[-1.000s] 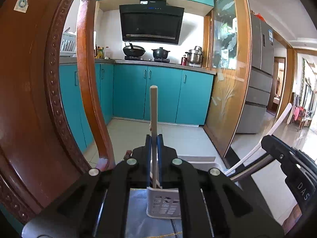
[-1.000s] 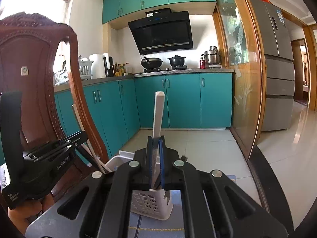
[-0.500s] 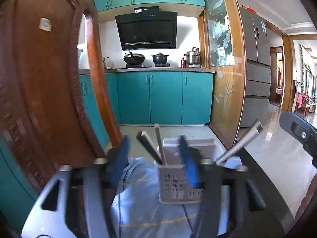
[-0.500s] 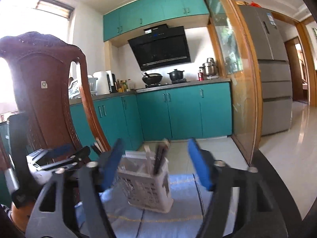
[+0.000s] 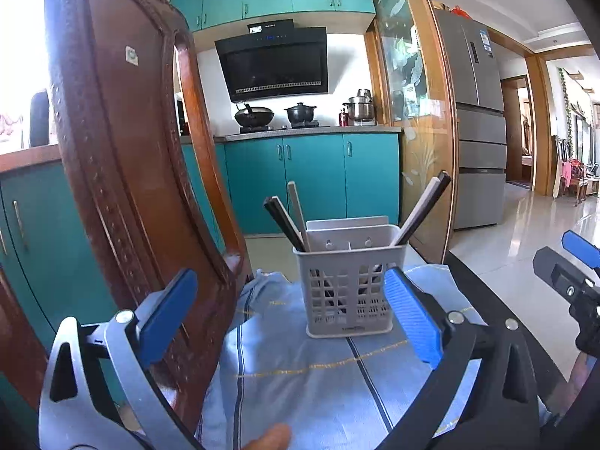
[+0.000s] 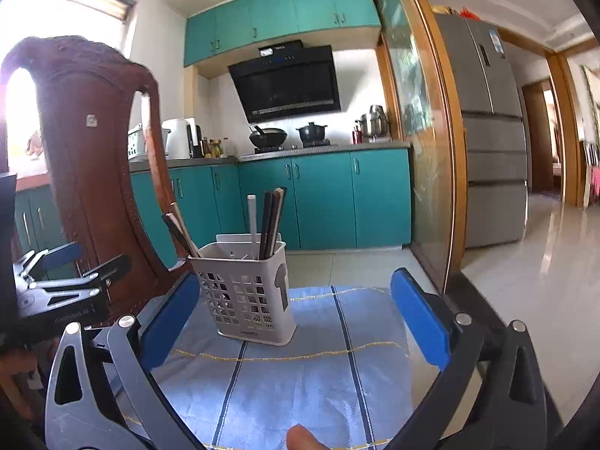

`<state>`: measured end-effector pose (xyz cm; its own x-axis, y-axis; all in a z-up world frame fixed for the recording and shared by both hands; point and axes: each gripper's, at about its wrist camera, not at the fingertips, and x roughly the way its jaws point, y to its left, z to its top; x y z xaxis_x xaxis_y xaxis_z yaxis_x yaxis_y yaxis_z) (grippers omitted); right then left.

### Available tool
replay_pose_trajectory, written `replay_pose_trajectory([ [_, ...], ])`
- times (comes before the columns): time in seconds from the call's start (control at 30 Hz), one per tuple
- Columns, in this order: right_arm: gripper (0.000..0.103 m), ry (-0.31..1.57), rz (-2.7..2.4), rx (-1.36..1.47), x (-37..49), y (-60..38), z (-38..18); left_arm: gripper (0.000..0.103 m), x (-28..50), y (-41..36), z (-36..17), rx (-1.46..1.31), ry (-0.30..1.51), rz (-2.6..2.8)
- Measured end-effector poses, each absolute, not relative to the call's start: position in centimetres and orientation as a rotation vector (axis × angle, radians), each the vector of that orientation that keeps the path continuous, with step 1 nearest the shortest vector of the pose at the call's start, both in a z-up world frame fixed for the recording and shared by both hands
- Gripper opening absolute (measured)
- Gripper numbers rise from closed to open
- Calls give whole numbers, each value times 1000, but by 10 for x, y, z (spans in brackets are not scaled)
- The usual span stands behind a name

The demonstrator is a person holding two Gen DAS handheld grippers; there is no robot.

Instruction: Organize utensils

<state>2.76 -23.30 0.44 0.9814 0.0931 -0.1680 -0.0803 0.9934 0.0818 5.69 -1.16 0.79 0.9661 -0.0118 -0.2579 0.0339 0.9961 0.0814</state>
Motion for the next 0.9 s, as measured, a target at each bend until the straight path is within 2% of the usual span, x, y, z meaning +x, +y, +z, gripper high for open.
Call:
replay_pose_trajectory([
  [0.27, 100, 141, 83, -56, 23, -207, 2, 99, 52, 1, 7, 13, 252, -19],
  [0.9, 100, 143, 77, -55, 23, -203, 1, 100, 39, -7, 3, 77, 215, -14],
])
